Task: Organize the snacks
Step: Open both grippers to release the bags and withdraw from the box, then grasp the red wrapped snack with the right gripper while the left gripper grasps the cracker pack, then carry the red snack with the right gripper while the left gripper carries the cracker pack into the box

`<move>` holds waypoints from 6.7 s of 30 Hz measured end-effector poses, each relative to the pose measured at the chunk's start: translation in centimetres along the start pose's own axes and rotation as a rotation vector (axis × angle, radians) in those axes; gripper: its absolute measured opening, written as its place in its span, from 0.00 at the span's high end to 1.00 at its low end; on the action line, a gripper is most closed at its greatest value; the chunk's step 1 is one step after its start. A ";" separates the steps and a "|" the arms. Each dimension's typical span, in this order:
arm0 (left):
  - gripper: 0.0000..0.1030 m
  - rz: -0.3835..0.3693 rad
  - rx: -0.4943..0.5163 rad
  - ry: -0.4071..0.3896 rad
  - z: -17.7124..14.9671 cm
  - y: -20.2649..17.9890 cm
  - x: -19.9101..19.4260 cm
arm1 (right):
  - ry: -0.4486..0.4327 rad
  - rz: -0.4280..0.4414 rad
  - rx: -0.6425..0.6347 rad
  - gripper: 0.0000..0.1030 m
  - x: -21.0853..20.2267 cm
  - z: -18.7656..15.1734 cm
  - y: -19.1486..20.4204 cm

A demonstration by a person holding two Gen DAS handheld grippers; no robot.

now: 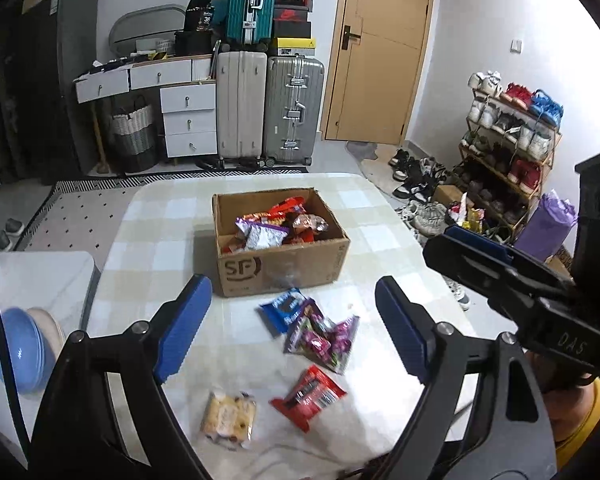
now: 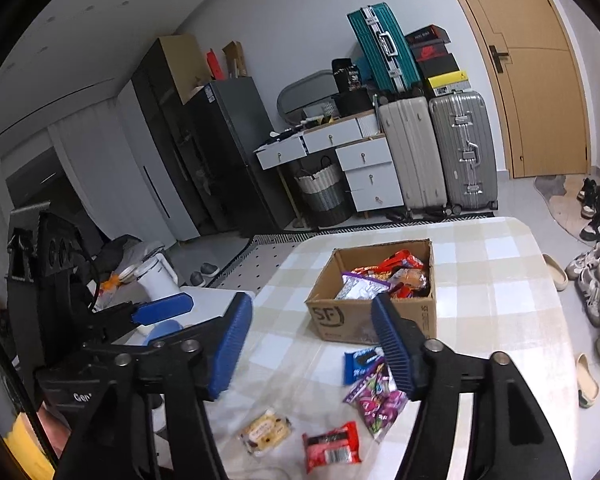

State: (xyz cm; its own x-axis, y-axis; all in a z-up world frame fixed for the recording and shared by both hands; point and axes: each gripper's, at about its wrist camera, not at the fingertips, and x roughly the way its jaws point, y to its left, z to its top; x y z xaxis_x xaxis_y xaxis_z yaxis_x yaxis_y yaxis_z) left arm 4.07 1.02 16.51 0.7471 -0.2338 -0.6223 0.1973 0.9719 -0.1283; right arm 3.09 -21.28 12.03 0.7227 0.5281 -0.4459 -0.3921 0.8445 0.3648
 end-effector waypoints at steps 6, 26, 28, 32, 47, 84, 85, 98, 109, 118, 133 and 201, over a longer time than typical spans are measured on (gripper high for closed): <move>0.17 0.012 -0.019 -0.036 -4.2 0.2 -4.4 | -0.040 0.003 -0.024 0.22 -2.7 -3.0 1.5; 0.01 0.178 -0.117 -0.115 -15.8 7.8 0.4 | 0.124 0.017 -0.149 0.10 3.4 -14.1 0.5; 0.01 0.177 -0.116 -0.084 -16.7 8.4 2.2 | 0.170 0.018 -0.144 0.10 5.1 -14.7 0.0; 0.01 0.168 -0.157 -0.006 -17.1 9.5 4.6 | 0.251 -0.038 -0.166 0.10 8.1 -15.8 -0.5; 0.01 0.146 -0.256 0.115 -18.0 11.1 7.4 | 0.498 -0.081 -0.210 0.10 16.0 -19.0 -1.4; 0.01 0.256 -0.269 0.255 -19.9 12.5 10.2 | 0.408 -0.079 -0.183 0.53 13.9 -18.1 -0.5; 0.01 0.261 -0.260 0.264 -20.0 12.4 10.4 | 0.401 -0.079 -0.165 0.53 13.6 -17.9 -0.8; 0.01 0.248 -0.077 0.384 -19.8 9.3 14.8 | 0.357 -0.093 -0.142 0.53 12.0 -17.1 -2.3; 0.01 0.246 -0.027 0.448 -20.1 9.0 17.0 | 0.359 -0.088 -0.110 0.53 12.0 -16.8 -2.9; 0.04 0.198 -0.081 0.459 -20.5 9.9 17.2 | 0.358 -0.090 -0.052 0.53 11.6 -16.6 -4.0; 0.44 0.126 -0.032 0.425 -20.4 8.9 15.9 | 0.360 -0.087 -0.037 0.53 11.5 -16.5 -4.4; 0.44 -0.055 -0.051 0.256 11.4 9.4 29.1 | 0.232 -0.035 0.151 0.53 23.2 5.0 -13.1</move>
State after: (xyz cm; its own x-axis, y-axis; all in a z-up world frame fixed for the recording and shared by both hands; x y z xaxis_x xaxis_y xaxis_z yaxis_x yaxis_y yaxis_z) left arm 34.90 3.07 6.01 0.5503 -0.2778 -0.7874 0.1960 0.9597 -0.2016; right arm 27.86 -20.50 1.04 0.5782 0.5197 -0.6290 -0.2675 0.8490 0.4556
